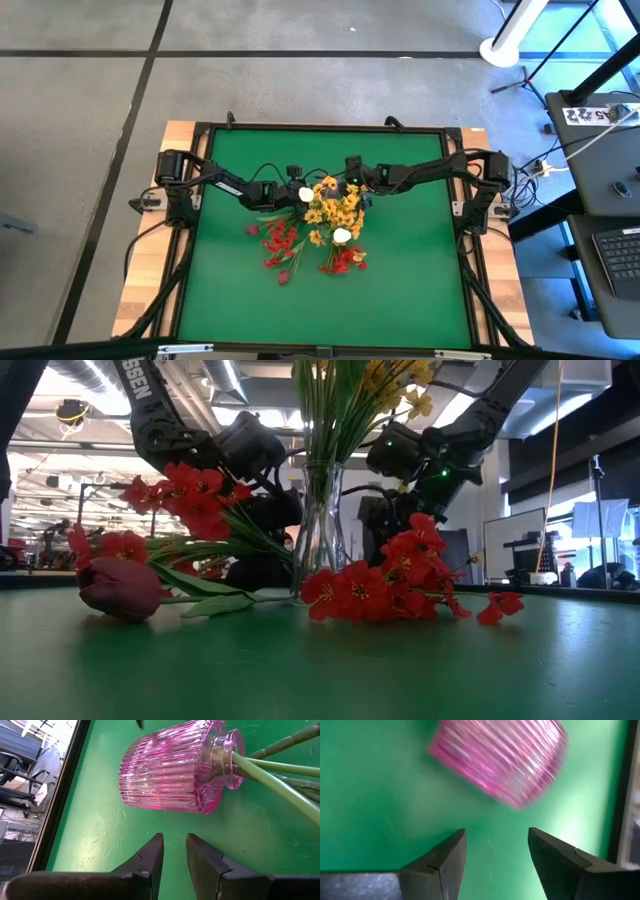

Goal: Sort flowers into vase by color
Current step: Adjust the violet vase

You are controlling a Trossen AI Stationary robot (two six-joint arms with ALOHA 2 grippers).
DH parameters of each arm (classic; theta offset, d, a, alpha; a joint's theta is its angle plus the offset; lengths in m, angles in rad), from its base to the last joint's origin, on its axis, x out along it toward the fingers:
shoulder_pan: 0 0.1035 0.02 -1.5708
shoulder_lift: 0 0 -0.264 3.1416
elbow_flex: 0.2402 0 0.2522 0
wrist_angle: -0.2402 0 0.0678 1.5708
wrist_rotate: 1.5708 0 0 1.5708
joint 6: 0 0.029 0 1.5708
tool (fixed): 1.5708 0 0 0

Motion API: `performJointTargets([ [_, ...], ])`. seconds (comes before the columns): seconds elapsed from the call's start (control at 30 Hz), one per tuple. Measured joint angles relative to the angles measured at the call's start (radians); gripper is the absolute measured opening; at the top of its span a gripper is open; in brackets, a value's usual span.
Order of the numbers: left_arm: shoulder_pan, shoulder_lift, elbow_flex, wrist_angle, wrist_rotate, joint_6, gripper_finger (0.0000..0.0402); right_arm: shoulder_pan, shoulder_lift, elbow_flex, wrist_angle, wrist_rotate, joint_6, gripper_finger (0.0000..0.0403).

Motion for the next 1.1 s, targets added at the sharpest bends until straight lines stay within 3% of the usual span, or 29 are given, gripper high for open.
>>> performJointTargets([
  [0.17,0.000,0.000,0.000,-0.003,-0.003,-0.010,0.0081,0.000,-0.070,0.000,-0.098,0.110,0.069,0.0214],
  [0.37,0.001,0.000,0.000,-0.011,-0.004,-0.023,0.0081,-0.008,-0.187,0.000,-0.239,0.105,0.183,0.0193],
  [0.5,0.001,0.000,0.001,-0.022,-0.005,-0.031,0.0081,-0.022,-0.246,0.000,-0.292,0.089,0.213,0.0135],
  [0.63,0.002,0.000,0.001,-0.031,-0.007,-0.051,0.0081,-0.046,-0.292,0.000,-0.339,0.084,0.247,0.0050],
  [0.73,0.002,0.000,0.001,-0.037,-0.008,-0.054,0.0081,-0.072,-0.336,0.000,-0.389,0.024,0.286,0.0008],
  [0.93,0.002,0.000,0.001,-0.042,-0.008,-0.058,0.0081,-0.095,-0.446,-0.035,-0.421,-0.027,0.355,0.0044],
  [1.1,0.002,0.000,0.001,-0.043,-0.008,-0.073,0.0081,-0.092,-0.612,-0.152,-0.341,-0.050,0.413,0.0040],
])
